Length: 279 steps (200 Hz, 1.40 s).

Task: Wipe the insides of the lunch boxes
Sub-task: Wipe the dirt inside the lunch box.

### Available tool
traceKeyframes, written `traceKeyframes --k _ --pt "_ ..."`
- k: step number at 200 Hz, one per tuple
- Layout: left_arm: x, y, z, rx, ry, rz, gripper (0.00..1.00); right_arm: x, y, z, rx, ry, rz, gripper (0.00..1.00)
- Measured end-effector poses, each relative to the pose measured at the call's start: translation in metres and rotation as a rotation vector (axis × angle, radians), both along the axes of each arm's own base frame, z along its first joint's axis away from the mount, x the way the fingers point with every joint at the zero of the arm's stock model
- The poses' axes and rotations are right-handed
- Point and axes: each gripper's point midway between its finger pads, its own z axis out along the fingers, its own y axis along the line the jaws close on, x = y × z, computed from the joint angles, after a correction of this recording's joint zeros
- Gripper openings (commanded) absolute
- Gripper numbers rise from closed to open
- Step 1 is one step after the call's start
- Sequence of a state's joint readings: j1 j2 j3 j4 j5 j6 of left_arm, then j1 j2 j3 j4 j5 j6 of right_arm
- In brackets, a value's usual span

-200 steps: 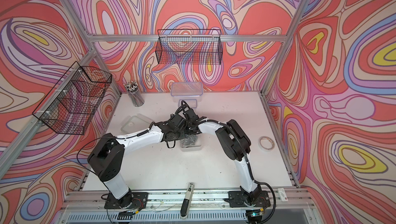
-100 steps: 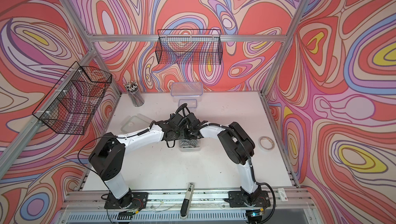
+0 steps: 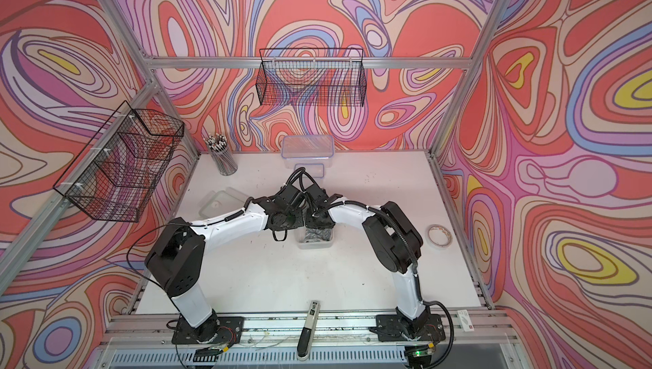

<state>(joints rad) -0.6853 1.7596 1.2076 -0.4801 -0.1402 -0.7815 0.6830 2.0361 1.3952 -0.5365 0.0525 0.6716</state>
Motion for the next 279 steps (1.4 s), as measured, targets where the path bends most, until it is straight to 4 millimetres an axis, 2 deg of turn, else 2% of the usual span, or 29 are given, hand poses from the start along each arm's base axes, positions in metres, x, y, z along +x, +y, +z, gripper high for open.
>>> traceKeyframes --k 46,92,122,148,174,209,248,279 --pt "-0.001 0.004 -0.002 0.009 -0.011 -0.003 0.0 0.02 -0.013 0.0 -0.136 -0.05 -0.013 0.0" --pt "-0.001 0.001 -0.002 -0.005 -0.021 -0.01 0.0 0.046 -0.017 0.004 -0.17 -0.098 -0.036 0.0" --pt "-0.002 -0.003 -0.002 -0.013 -0.021 -0.014 0.0 0.06 -0.015 0.007 -0.145 -0.118 -0.044 0.0" --pt "-0.001 -0.002 -0.003 -0.006 -0.019 -0.003 0.0 0.065 -0.004 0.009 -0.075 -0.121 -0.027 0.0" --pt "0.004 -0.003 -0.002 0.013 -0.015 0.005 0.0 0.064 0.01 0.013 0.028 -0.12 0.004 0.0" --pt "0.007 -0.003 -0.002 0.055 0.01 0.003 0.0 0.053 0.015 0.026 0.128 -0.119 0.026 0.0" --pt "0.009 -0.001 -0.002 0.1 0.037 0.001 0.0 0.042 0.019 0.063 0.22 -0.172 0.043 0.0" --pt "0.009 0.001 -0.001 0.131 0.042 0.003 0.0 0.032 0.014 0.085 0.251 -0.198 0.037 0.0"
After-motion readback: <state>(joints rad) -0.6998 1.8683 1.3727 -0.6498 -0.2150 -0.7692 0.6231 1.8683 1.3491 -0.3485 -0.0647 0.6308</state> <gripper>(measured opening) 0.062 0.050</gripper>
